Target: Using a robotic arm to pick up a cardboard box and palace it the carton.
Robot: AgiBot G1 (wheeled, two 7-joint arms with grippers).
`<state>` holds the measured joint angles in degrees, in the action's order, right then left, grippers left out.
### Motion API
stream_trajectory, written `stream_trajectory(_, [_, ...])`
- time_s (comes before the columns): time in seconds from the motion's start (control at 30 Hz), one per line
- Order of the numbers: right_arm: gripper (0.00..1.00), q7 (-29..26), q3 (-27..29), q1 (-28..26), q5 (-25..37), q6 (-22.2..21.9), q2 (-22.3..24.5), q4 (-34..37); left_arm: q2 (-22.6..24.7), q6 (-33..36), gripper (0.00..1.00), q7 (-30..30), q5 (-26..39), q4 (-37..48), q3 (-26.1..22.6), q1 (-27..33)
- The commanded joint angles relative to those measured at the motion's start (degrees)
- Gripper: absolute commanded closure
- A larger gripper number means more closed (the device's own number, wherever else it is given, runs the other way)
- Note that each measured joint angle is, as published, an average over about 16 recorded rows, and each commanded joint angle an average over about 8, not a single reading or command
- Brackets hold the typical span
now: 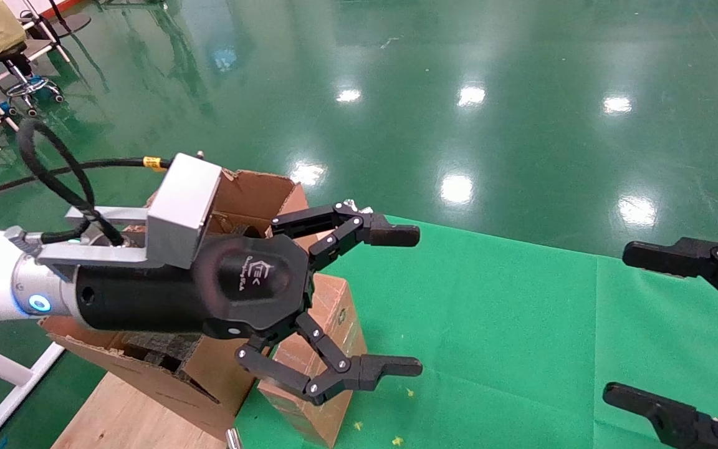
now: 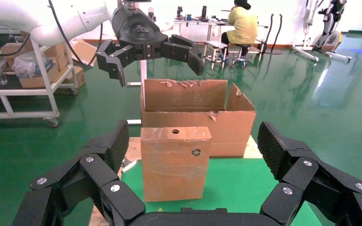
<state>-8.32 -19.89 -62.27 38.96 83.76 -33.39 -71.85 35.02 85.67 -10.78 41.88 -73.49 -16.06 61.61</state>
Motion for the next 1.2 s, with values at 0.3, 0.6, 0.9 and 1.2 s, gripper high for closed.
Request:
stream_trajectory(0.3, [0.00,0.00,0.00,0.00,0.00,0.00,0.00,0.00,0.00,0.00,0.00,0.00,0.00,0.00,0.00,0.00])
stream_trajectory(0.6, [0.96,0.00,0.00,0.00,0.00,0.00,0.00,0.00,0.00,0.00,0.00,0.00,0.00,-0.01,0.01,-0.01])
stream_trajectory(0.9, [1.00,0.00,0.00,0.00,0.00,0.00,0.00,0.00,-1.00,0.15,0.00,-3.41,0.97,0.70,-1.10,0.78])
stream_trajectory(1.2, [1.00,0.00,-0.01,0.00,0.00,0.00,0.00,0.00,-4.14,1.03,0.00,-13.03,10.68,0.08,-5.51,8.28])
